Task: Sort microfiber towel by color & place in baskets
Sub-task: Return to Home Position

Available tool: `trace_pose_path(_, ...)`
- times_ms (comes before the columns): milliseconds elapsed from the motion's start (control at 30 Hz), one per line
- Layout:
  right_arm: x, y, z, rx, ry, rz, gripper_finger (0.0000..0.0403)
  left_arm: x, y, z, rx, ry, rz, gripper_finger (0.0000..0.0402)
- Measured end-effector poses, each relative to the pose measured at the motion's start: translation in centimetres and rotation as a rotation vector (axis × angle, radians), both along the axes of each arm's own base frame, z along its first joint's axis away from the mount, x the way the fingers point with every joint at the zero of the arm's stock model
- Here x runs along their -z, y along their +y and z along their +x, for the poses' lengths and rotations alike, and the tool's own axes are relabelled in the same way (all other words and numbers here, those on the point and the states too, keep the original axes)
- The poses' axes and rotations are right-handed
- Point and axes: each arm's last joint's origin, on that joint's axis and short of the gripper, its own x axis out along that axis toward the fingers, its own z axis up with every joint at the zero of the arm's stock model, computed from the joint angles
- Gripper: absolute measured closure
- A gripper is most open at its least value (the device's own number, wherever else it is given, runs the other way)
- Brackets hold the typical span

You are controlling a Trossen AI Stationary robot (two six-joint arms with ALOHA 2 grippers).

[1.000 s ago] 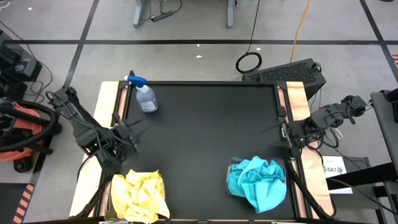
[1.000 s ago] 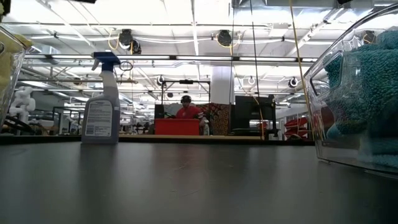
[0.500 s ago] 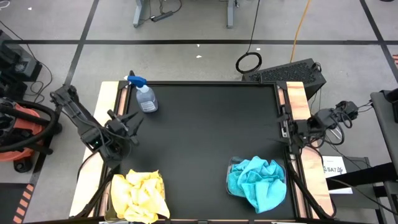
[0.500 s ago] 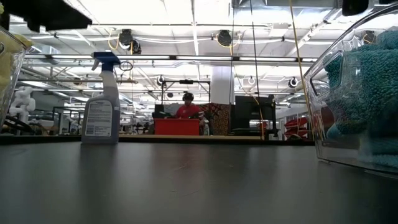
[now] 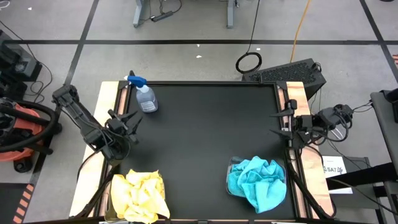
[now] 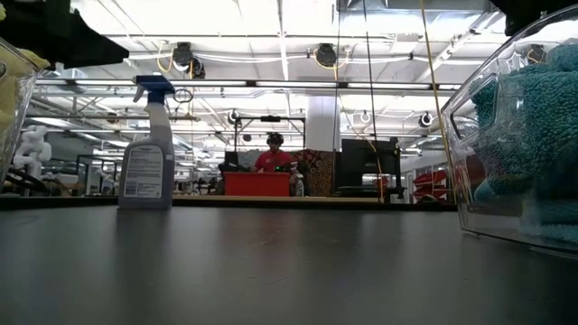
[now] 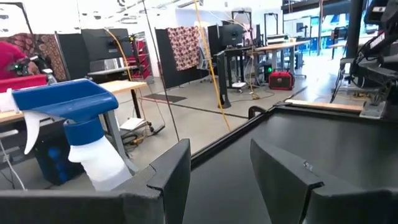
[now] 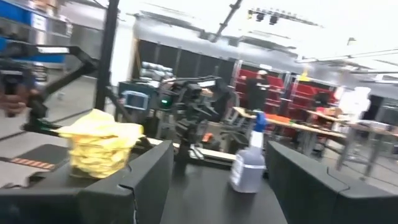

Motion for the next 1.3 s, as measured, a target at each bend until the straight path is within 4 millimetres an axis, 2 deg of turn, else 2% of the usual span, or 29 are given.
trace_pose_path(133,0.0,0.1,0.4,0.025,0.016,0.002,0.0156,-0.3,0.2,-0.2,0.006,-0.039,-0.043,0.0226)
trace_pose_path(267,-0.1,0.4,1.0,0.015,0.025,0.095,0.0156,-0.9,-0.1,-0.1,0.019,-0.123,-0.136,0.0226)
trace_pose_path(533,0.1,0.7,1.8,0.025,0.057,0.346,0.0156,-5.0,-1.5,1.0,0.094,-0.235,-0.452,0.0226)
trace_pose_path(667,0.2,1.0,2.2,-0.029,0.077,0.435,0.0156,-7.3,-3.1,2.3,0.256,-0.201,-0.516,0.0226)
trace_pose_path(800,0.2,1.6,2.7,-0.162,0.117,0.486,0.0156,-10.2,-4.9,3.7,0.583,-0.172,-0.393,0.0226)
trace_pose_path(933,0.0,2.4,3.4,-0.297,0.136,0.472,0.0156,-11.8,-6.6,4.7,0.845,-0.192,-0.103,0.0226)
trace_pose_path(1100,-1.0,3.4,4.4,-0.448,0.06,0.36,0.0156,-12.2,-7.6,5.5,0.904,-0.201,0.157,0.0226)
trace_pose_path(1300,-2.9,4.2,5.1,-0.561,-0.015,0.141,0.0156,-12.1,-7.1,6.2,0.875,-0.175,0.224,0.0226)
